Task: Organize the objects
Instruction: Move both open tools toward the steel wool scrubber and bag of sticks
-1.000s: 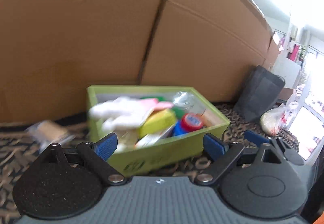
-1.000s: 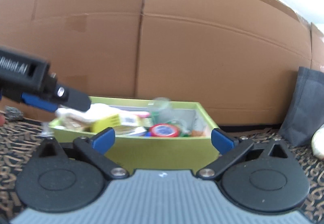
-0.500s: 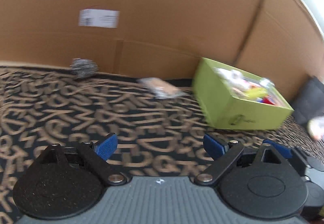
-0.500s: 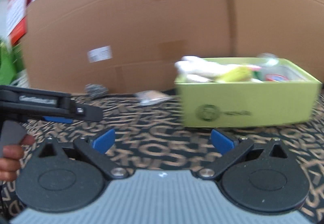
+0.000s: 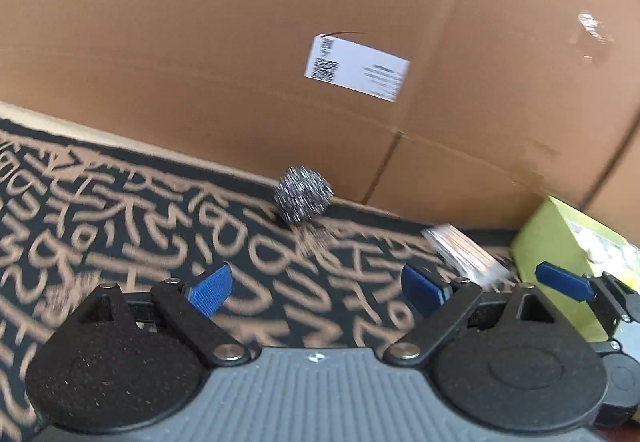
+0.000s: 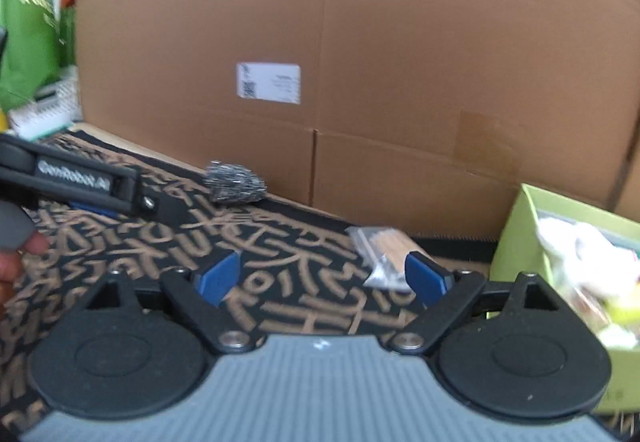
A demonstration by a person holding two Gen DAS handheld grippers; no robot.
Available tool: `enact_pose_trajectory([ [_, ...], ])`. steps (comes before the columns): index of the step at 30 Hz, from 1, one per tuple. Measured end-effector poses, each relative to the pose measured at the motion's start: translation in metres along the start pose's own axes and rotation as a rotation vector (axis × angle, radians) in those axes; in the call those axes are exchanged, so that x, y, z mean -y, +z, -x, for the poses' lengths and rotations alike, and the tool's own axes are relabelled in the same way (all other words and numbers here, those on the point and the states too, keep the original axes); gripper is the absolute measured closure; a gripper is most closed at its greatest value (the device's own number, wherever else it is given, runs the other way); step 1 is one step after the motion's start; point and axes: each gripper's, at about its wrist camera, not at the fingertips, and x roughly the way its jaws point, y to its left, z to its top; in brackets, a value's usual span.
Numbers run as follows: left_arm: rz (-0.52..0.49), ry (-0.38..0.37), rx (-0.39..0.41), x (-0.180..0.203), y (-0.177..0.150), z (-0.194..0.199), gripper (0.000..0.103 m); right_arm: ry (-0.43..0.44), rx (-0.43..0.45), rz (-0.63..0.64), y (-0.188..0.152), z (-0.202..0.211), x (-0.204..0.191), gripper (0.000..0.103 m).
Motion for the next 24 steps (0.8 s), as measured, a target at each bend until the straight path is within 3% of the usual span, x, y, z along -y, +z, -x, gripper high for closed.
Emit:
enact_pose_trajectory([
  [5, -0.055, 0.006, -0.009, 0.001, 0.019, -0.039, 0.008, -0.083, -0.06, 0.011, 0.005, -0.056, 0.02, 0.012],
  [12, -0.179, 0.054, 0.025, 0.013, 0.037, -0.076, 0.01, -0.06, -0.132, -0.099, 0.002, -0.089, 0.048, 0.011],
  [13, -0.194, 0.061, 0.021, 0.014, 0.038, -0.079, 0.015, -0.065, -0.142, -0.108, 0.001, -0.092, 0.05, 0.011],
  [15, -0.208, 0.057, -0.002, 0.014, 0.039, -0.086, 0.037, -0.075, -0.172, -0.131, -0.002, -0.097, 0.055, 0.011],
  [16, -0.205, 0.052, -0.026, 0.012, 0.039, -0.089, 0.056, -0.058, -0.176, -0.163, -0.004, -0.097, 0.059, 0.013],
  [17, -0.203, 0.047, -0.048, 0.011, 0.037, -0.09, 0.064, -0.021, -0.181, -0.216, -0.005, -0.094, 0.064, 0.026],
  [18, -0.21, 0.046, -0.046, 0.01, 0.035, -0.088, 0.064, -0.014, -0.177, -0.216, -0.004, -0.089, 0.064, 0.048],
  [21, -0.275, 0.055, -0.022, 0.014, 0.024, -0.074, 0.067, 0.03, -0.189, -0.183, -0.005, -0.07, 0.058, 0.063],
  [24, -0.278, -0.003, -0.054, 0.016, 0.012, -0.051, 0.067, 0.051, -0.176, -0.161, -0.016, -0.045, 0.047, 0.068],
])
